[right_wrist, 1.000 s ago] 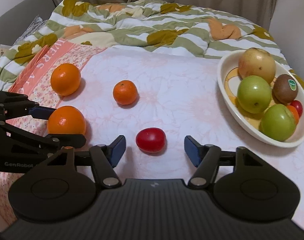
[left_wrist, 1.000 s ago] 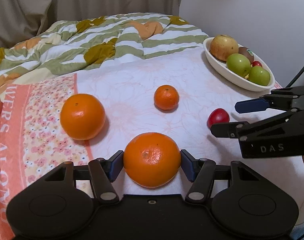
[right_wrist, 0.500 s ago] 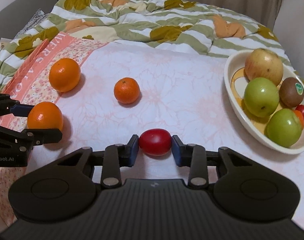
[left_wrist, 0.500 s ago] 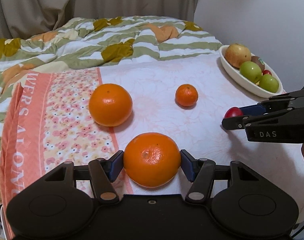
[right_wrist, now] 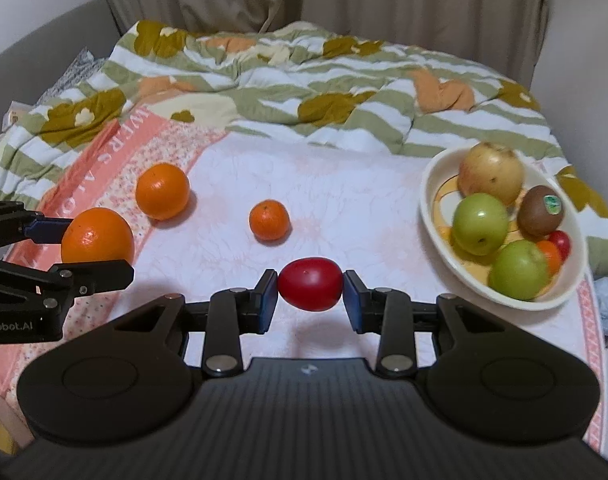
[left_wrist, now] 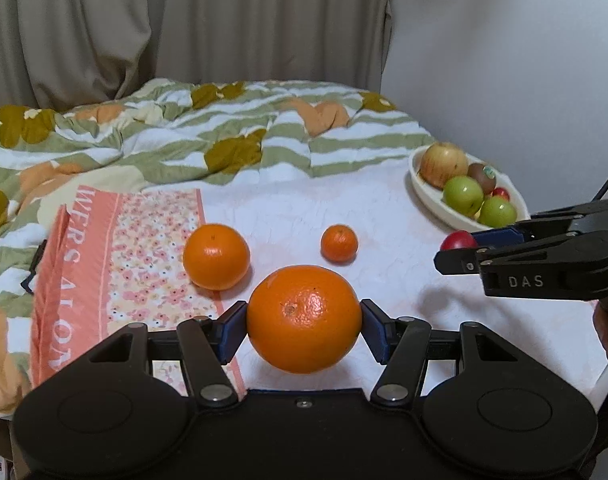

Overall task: Organize fruits
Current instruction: 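Carry the orange and red tomato to the white bowl with both tools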

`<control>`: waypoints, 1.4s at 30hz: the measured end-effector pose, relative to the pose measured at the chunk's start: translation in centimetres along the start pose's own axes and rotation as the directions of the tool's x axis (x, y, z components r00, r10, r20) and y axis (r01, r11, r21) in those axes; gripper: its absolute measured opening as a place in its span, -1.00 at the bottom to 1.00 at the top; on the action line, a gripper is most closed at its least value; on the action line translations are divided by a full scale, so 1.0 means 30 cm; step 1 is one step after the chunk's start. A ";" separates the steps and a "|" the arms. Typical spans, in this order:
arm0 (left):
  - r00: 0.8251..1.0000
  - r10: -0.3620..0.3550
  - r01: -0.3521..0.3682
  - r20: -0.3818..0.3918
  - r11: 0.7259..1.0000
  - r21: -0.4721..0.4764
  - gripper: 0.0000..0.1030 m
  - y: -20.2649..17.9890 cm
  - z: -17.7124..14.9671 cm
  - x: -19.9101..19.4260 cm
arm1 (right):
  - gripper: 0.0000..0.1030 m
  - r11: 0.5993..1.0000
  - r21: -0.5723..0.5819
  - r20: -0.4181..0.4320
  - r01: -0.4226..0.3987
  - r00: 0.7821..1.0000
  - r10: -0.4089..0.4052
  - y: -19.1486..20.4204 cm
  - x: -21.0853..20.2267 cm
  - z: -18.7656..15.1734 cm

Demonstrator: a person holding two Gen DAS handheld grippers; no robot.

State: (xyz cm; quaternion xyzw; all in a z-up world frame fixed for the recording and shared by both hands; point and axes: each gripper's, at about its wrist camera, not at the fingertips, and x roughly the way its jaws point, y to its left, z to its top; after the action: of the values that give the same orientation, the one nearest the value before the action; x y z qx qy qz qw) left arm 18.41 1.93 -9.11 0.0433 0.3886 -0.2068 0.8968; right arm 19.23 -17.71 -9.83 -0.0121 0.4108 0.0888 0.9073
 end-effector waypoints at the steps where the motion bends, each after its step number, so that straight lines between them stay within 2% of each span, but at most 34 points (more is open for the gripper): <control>1: 1.000 -0.001 0.001 0.007 1.000 -0.001 0.24 0.000 0.002 -0.014 | -0.02 1.000 0.006 0.008 0.005 1.000 -0.005 -0.001 -0.020 -0.001; 6: 0.998 0.022 -0.024 0.065 0.999 0.021 0.24 -0.026 0.019 -0.094 | -0.02 0.998 0.048 0.049 0.047 0.998 -0.049 -0.019 -0.131 -0.012; 11: 0.994 0.004 -0.009 0.109 0.999 0.042 0.24 -0.068 0.054 -0.149 | -0.02 0.993 0.083 0.077 0.084 0.993 -0.091 -0.070 -0.236 -0.033; 20: 0.989 -0.001 -0.007 0.145 0.999 0.049 0.24 -0.245 0.107 -0.181 | -0.02 0.989 0.119 0.092 0.089 0.991 -0.100 -0.277 -0.350 -0.090; 23: 0.988 0.006 -0.010 0.154 1.000 0.027 0.24 -0.331 0.125 -0.169 | -0.02 0.992 0.085 0.090 0.098 0.990 -0.105 -0.358 -0.362 -0.105; 32: 0.986 0.030 -0.031 0.166 1.000 0.000 0.24 -0.585 0.195 -0.083 | -0.02 0.999 0.027 0.108 0.039 0.993 -0.042 -0.612 -0.364 -0.101; 42: 0.988 0.044 -0.044 0.146 0.999 0.001 0.24 -0.707 0.289 0.066 | -0.02 1.000 0.007 0.106 0.015 0.994 -0.016 -0.799 -0.298 -0.036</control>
State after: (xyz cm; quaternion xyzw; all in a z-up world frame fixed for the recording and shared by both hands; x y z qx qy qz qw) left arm 16.94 -20.13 -2.74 0.0385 0.3205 -0.1904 0.9271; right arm 16.74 -42.76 -5.08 -0.0076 0.3620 0.0809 0.9286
